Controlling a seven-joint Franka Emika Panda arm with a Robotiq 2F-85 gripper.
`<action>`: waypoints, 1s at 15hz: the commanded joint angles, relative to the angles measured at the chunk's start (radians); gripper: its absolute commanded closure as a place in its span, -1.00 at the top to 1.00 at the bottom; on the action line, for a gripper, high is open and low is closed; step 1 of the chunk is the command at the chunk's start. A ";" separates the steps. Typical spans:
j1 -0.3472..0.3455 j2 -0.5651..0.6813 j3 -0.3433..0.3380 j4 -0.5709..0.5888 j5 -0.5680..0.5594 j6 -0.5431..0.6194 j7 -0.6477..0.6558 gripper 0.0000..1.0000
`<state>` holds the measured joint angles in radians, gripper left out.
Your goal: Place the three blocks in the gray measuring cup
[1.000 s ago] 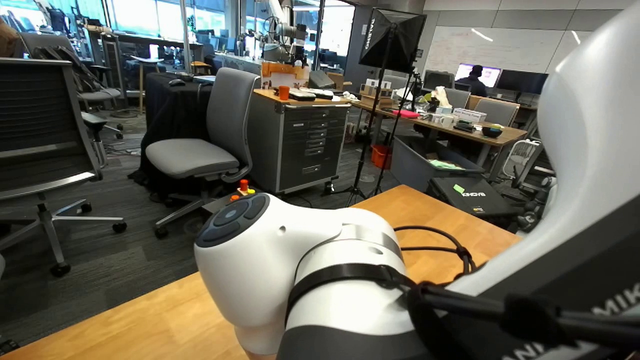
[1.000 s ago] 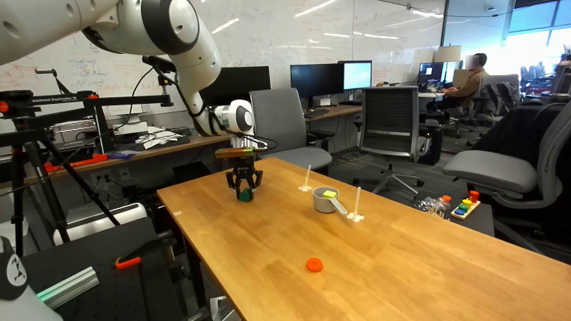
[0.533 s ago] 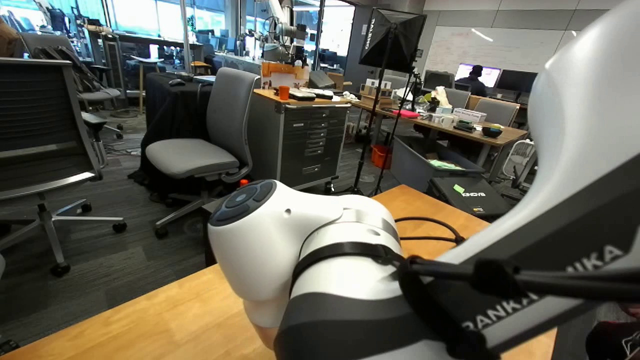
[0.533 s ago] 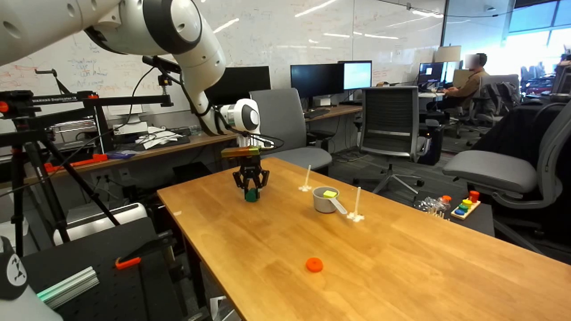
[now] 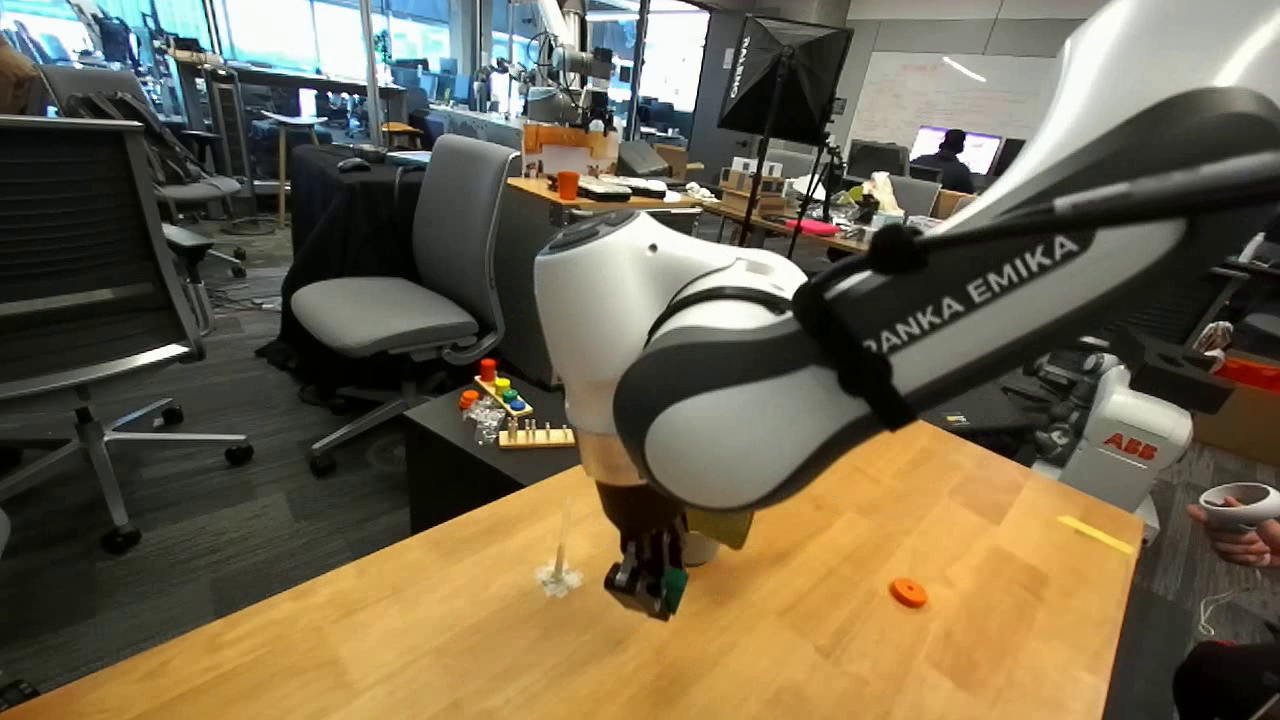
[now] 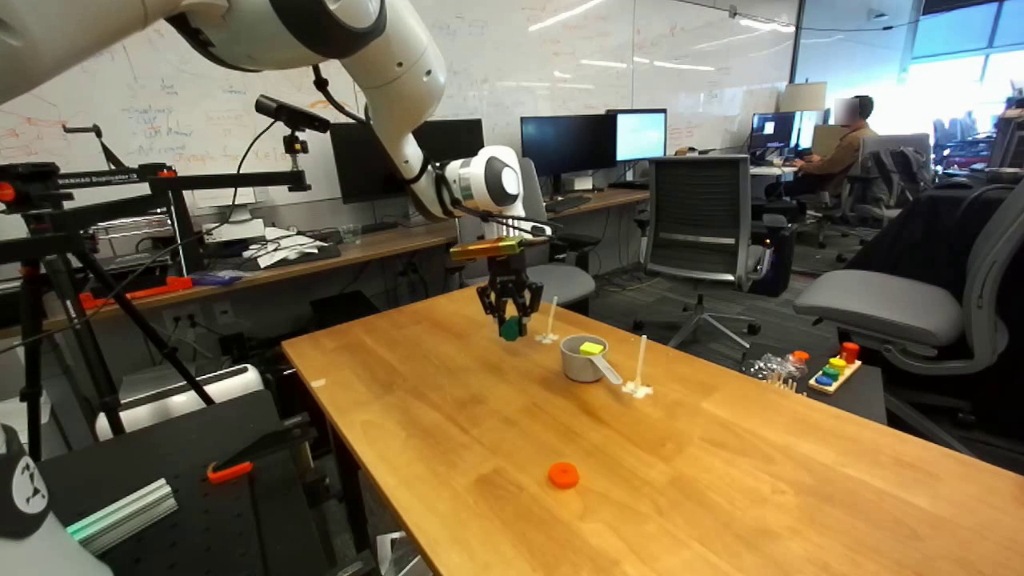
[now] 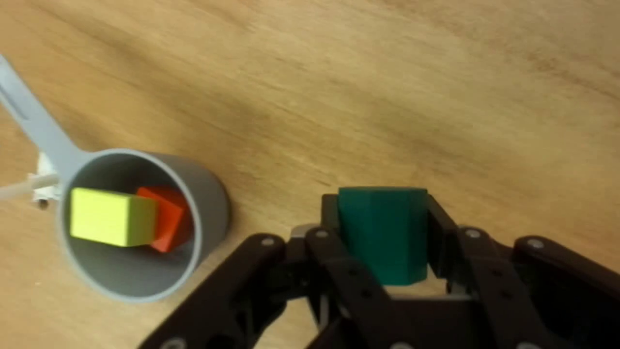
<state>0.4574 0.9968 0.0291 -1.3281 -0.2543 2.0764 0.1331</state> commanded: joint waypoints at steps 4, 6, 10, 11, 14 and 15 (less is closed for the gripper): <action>-0.078 -0.070 -0.023 -0.011 0.008 0.012 0.086 -0.65; -0.094 -0.071 -0.026 -0.008 0.012 0.012 0.108 -0.65; -0.109 -0.063 -0.036 0.000 0.012 0.012 0.149 -0.65; -0.111 -0.058 -0.037 0.006 0.013 0.009 0.157 -0.65; -0.115 -0.047 -0.039 0.018 0.020 -0.005 0.177 -0.42; -0.115 -0.045 -0.040 0.021 0.022 -0.008 0.186 0.35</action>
<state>0.3403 0.9441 -0.0033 -1.3279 -0.2498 2.0834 0.2903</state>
